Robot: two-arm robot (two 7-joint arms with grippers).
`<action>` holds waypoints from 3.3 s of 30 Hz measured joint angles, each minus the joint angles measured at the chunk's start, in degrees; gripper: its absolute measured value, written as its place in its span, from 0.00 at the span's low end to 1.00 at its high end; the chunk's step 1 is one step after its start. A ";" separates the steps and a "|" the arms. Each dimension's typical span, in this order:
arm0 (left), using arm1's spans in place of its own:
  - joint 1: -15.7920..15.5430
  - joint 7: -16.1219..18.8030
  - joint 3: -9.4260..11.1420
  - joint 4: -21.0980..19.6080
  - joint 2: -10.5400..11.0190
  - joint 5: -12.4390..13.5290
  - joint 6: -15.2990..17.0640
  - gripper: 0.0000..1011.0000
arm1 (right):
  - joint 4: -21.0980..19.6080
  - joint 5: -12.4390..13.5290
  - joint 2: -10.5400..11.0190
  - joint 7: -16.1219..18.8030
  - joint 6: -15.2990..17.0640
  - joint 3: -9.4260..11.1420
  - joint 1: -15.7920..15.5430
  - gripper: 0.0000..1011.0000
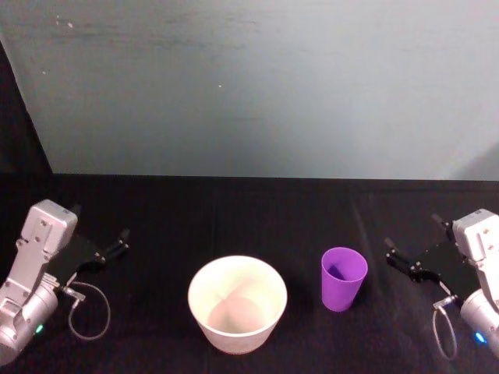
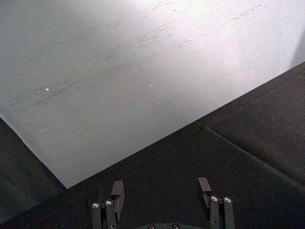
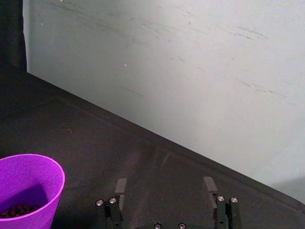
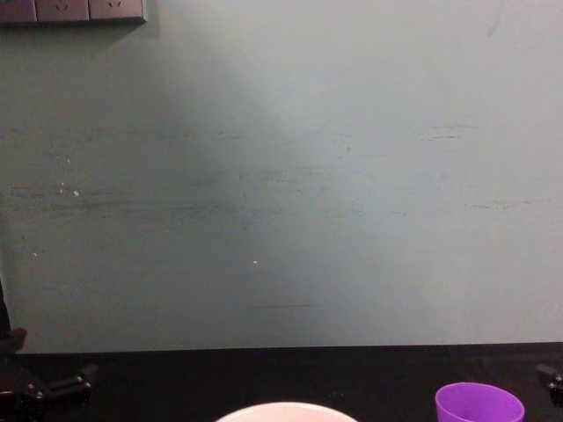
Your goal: Pick up the cup and pour the mung beans from the cup into the bowl.
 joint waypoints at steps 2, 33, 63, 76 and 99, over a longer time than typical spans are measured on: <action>0.00 0.00 0.00 0.00 0.00 0.00 0.00 0.99 | 0.00 0.00 0.00 0.00 0.00 0.00 0.00 0.99; 0.00 0.00 0.00 0.00 0.00 0.00 0.00 0.99 | 0.00 0.00 0.00 0.00 0.00 0.00 0.00 0.99; 0.00 0.00 0.00 0.00 0.00 0.00 0.00 0.99 | -9.51 11.62 3.08 9.02 -0.69 7.31 -12.68 0.99; 0.00 0.00 0.00 0.00 0.00 0.00 0.00 0.99 | -9.07 10.07 0.35 13.84 -1.04 4.97 -12.95 0.99; 0.00 0.00 0.00 0.00 0.00 0.00 0.00 0.99 | 2.74 8.13 -7.64 22.37 -4.55 3.04 -4.43 0.99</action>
